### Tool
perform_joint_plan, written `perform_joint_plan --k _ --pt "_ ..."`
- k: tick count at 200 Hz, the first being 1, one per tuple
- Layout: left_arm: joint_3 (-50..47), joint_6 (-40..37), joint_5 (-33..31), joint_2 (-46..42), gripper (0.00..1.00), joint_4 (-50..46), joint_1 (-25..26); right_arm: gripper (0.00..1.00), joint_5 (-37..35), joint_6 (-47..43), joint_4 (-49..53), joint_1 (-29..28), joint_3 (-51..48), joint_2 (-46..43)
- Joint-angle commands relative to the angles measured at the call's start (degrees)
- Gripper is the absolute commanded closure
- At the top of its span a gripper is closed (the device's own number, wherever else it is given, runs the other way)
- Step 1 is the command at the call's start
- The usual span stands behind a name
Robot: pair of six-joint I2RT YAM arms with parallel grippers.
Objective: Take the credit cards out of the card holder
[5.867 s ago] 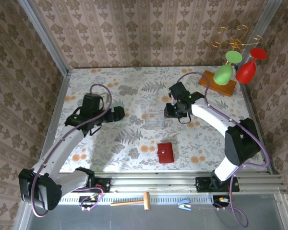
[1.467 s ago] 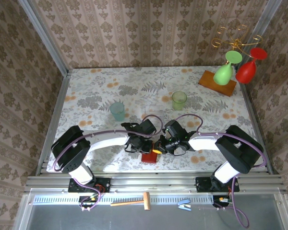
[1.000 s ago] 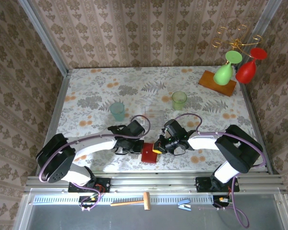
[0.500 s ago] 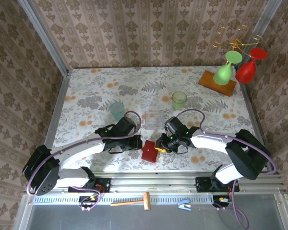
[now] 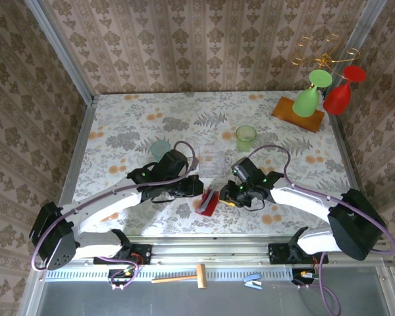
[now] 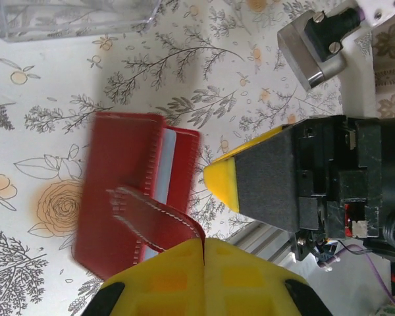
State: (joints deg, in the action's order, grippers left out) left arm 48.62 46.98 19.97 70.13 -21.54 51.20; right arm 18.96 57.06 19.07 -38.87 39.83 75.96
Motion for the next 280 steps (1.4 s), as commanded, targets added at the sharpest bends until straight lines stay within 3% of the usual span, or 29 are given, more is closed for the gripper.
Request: perform_joint_plan --k 1,59,145,192,216,258,280 --pt "2.71 -3.12 -0.84 0.45 1.00 -4.15 0.21 0.68 -4.72 -4.46 6.73 0.62 2.47 -2.12" --pt "4.31 -4.47 -2.27 1.78 1.00 -6.62 -0.29 0.65 -0.77 -6.81 4.19 1.87 2.26 -2.91" --pt "1.41 -6.29 -12.12 0.64 1.00 -18.94 -2.65 0.64 4.46 -3.73 -1.58 0.64 2.62 1.37" --pt "-1.06 -6.61 -11.91 -2.12 1.00 -18.44 -4.77 0.63 5.59 -6.34 -2.16 -0.06 4.86 2.99" --pt "-0.84 -7.17 -11.44 -2.63 1.00 -17.79 -5.55 0.58 5.79 -20.44 -1.24 -0.68 8.65 3.40" --pt "-1.40 -7.74 -9.92 -2.54 1.00 -16.01 -6.53 0.47 3.64 -66.00 5.40 -1.46 13.72 5.82" --pt "-2.13 -8.01 -9.46 -2.72 1.00 -14.32 -7.57 0.45 3.36 -83.10 7.87 -1.46 15.36 7.38"
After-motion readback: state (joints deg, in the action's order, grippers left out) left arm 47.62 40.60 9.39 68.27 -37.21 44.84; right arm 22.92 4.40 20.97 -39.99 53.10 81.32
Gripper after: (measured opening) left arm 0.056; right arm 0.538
